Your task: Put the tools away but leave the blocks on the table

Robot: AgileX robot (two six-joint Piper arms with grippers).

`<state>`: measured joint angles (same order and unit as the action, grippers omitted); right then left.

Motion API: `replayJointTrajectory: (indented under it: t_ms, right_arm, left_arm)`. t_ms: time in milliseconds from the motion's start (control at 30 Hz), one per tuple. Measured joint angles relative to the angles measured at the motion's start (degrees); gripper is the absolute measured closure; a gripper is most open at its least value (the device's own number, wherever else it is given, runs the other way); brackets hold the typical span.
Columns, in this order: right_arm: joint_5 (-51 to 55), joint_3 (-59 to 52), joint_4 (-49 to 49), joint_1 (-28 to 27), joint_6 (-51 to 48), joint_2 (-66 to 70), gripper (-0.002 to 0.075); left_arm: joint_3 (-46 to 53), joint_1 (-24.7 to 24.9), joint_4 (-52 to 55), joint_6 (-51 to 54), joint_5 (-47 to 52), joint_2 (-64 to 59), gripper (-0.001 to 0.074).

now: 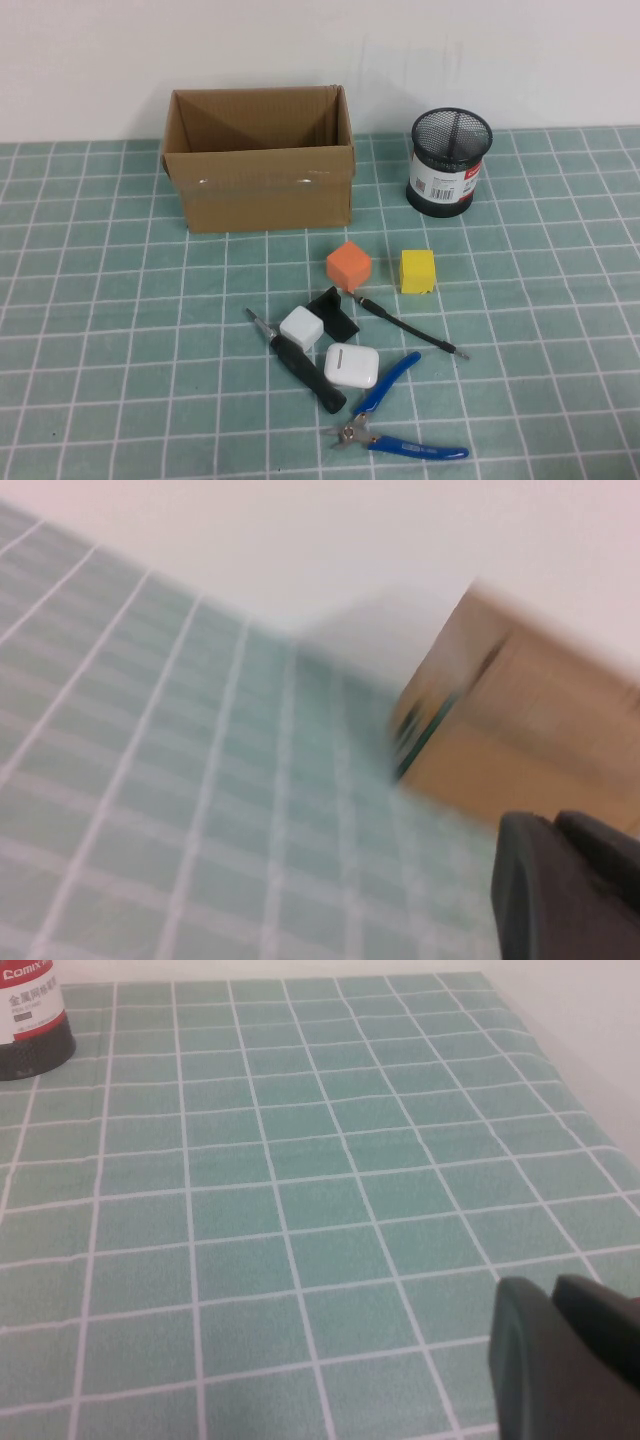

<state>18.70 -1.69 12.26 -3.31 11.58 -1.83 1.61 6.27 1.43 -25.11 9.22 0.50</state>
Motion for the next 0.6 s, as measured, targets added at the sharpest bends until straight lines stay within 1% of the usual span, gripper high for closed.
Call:
replayJointTrajectory:
  t_ms: [67, 233, 367, 467, 533, 600]
  right_arm:
    - [0.0, 0.0, 0.0, 0.0, 0.0, 0.0, 0.0734]
    - [0.0, 0.0, 0.0, 0.0, 0.0, 0.0, 0.0734]
    - [0.0, 0.0, 0.0, 0.0, 0.0, 0.0, 0.0734]
    - [0.0, 0.0, 0.0, 0.0, 0.0, 0.0, 0.0734]
    - [0.0, 0.0, 0.0, 0.0, 0.0, 0.0, 0.0734]
    - [0.0, 0.0, 0.0, 0.0, 0.0, 0.0, 0.0734]
  left_arm:
    - [0.0, 0.0, -0.41, -2.37, -3.3, 0.0, 0.0739]
    - [0.0, 0.0, -0.71, -4.16, -9.22, 0.0, 0.0739]
    - [0.0, 0.0, -0.95, -8.76, -9.98, 0.0, 0.0739]
    - [-2.59, 0.0, -1.43, -14.37, -3.41, -0.7, 0.0739]
    - [-7.28, 0.0, -1.43, -14.49, 3.38, -3.72, 0.0739]
    - [-13.35, 0.0, -1.43, -11.58, 10.26, -8.55, 0.0739]
